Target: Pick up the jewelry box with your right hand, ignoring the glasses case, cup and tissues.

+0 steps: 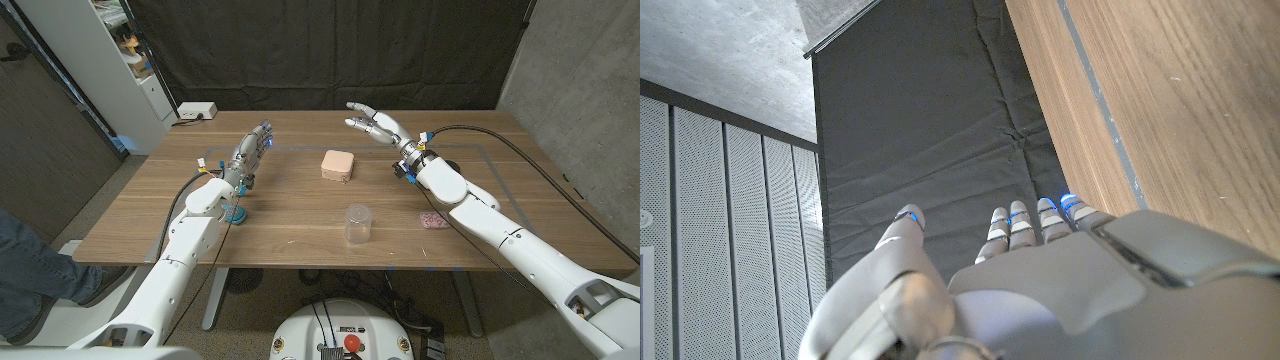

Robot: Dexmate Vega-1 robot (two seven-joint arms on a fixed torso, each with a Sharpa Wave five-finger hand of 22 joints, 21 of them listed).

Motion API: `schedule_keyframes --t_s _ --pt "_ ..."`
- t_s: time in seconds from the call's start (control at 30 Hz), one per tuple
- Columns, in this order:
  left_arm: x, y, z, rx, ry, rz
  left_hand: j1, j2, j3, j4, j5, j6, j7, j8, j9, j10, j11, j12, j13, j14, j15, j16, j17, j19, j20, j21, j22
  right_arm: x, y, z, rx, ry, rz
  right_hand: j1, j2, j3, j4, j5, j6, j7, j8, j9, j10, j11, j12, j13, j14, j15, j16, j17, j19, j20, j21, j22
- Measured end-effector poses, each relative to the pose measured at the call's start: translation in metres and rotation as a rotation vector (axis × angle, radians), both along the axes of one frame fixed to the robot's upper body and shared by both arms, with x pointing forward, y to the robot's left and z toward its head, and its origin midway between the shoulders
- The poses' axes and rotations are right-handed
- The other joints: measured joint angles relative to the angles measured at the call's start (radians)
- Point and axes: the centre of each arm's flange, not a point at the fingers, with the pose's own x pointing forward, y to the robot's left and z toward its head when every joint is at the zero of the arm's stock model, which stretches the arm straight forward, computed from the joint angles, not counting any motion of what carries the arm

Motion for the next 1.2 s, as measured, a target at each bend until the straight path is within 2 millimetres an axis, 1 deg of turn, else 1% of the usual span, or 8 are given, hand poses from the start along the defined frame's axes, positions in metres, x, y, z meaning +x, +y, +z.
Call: schedule_keyframes --t_s 0.33,0.67,0.77,0.87,0.97,1.03,1.13,1.2 --pt "-0.0006 -0.0021 0.0005 0.007 0.0 -0.002 0.0 0.0 -0.004 -0.004 0.0 0.0 0.0 0.0 0.0 0.0 0.0 0.0 0.0 0.0 0.0 0.0 0.0 0.0 0.0 0.0 0.0 -0.0038 0.0045 0.0027 -0.06 -0.027 -0.036 0.022 -0.012 0.001 -0.018 0.0 -0.014 0.003 0.0 0.0 -0.02 -0.002 0.0 0.0 0.0 0.0 -0.004 -0.005 -0.007 0.007 0.0 0.0" --pt "-0.0005 -0.0048 0.0001 0.01 0.0 -0.005 0.0 0.0 0.0 -0.008 0.0 0.0 0.0 0.0 0.0 0.0 0.0 0.0 0.0 0.0 0.0 0.0 0.0 0.0 0.0 0.0 0.0 -0.0054 0.0058 0.0049 -0.119 -0.046 -0.084 0.046 -0.036 0.001 -0.026 0.008 -0.036 0.0 -0.006 0.0 -0.039 0.004 -0.008 0.0 -0.013 0.005 -0.004 -0.009 -0.018 0.018 0.0 0.0" --pt "-0.0006 -0.0056 0.0002 0.01 0.0 -0.006 0.0 0.0 0.0 -0.008 0.0 0.0 0.0 0.0 0.0 0.0 0.0 0.0 0.0 0.0 0.0 0.0 0.0 0.0 0.0 0.0 0.0 -0.0065 0.0062 0.0062 -0.13 -0.053 -0.092 0.055 -0.045 0.001 -0.026 0.008 -0.036 0.0 -0.006 0.0 -0.045 -0.002 -0.008 0.0 -0.013 0.005 -0.008 -0.009 -0.018 0.018 0.0 0.0" --pt "-0.0007 -0.0065 0.0006 0.01 -0.001 -0.006 0.0 0.0 0.0 -0.008 0.0 0.0 0.0 0.0 0.0 0.0 0.0 0.0 0.0 0.0 0.0 0.0 0.0 0.0 0.0 0.0 0.0 -0.0077 0.0063 0.0073 -0.142 -0.058 -0.1 0.061 -0.05 0.001 -0.026 0.008 -0.045 -0.009 -0.006 0.0 -0.045 -0.002 -0.008 0.0 -0.016 0.009 -0.008 -0.009 -0.021 0.021 0.0 0.0" --pt "-0.0008 -0.0072 0.0007 0.011 -0.002 -0.006 0.0 0.0 0.0 -0.008 0.0 0.0 0.0 0.0 0.0 0.0 0.0 0.0 0.0 0.0 0.0 0.0 0.0 0.0 0.0 0.0 0.0 -0.0088 0.0066 0.0083 -0.15 -0.061 -0.104 0.073 -0.063 -0.002 -0.029 0.008 -0.05 -0.03 -0.007 0.0 -0.05 -0.007 -0.008 0.0 -0.016 0.009 -0.008 -0.009 -0.021 0.021 0.0 0.0" --pt "-0.0007 -0.008 0.0005 0.011 -0.001 -0.007 0.0 0.0 0.0 -0.008 0.0 0.0 0.0 0.0 0.0 0.0 0.0 0.0 0.0 0.0 0.0 0.0 0.0 0.0 0.0 0.0 0.0 -0.0086 0.0066 0.0084 -0.161 -0.059 -0.113 0.08 -0.07 -0.003 -0.03 0.008 -0.052 -0.038 -0.007 0.0 -0.052 -0.017 -0.008 0.0 -0.015 0.01 -0.008 -0.009 -0.025 0.025 0.0 0.0" --pt "-0.0007 -0.0085 0.0004 0.012 -0.001 -0.006 0.0 0.0 0.0 -0.008 0.0 0.005 -0.006 0.0 0.0 0.0 0.0 0.0 0.0 0.0 0.0 0.0 0.0 0.0 0.0 0.0 0.0 -0.01 0.0074 0.0092 -0.172 -0.064 -0.117 0.091 -0.081 -0.003 -0.03 0.015 -0.075 -0.062 -0.007 0.0 -0.054 -0.026 -0.008 0.0 -0.014 0.015 -0.008 -0.009 -0.029 0.029 0.0 0.0" --pt "-0.0006 -0.0094 0.0002 0.013 -0.001 -0.008 0.0 0.0 0.0 -0.008 0.0 0.005 -0.006 0.0 0.0 0.0 0.0 0.0 0.0 0.0 0.0 0.0 0.0 -0.004 0.004 0.0 0.0 -0.0093 0.0073 0.0088 -0.181 -0.065 -0.128 0.099 -0.088 -0.006 -0.027 0.021 -0.105 -0.072 -0.016 0.001 -0.057 -0.029 -0.008 0.0 -0.019 0.02 -0.008 -0.009 -0.032 0.04 0.0 0.0"
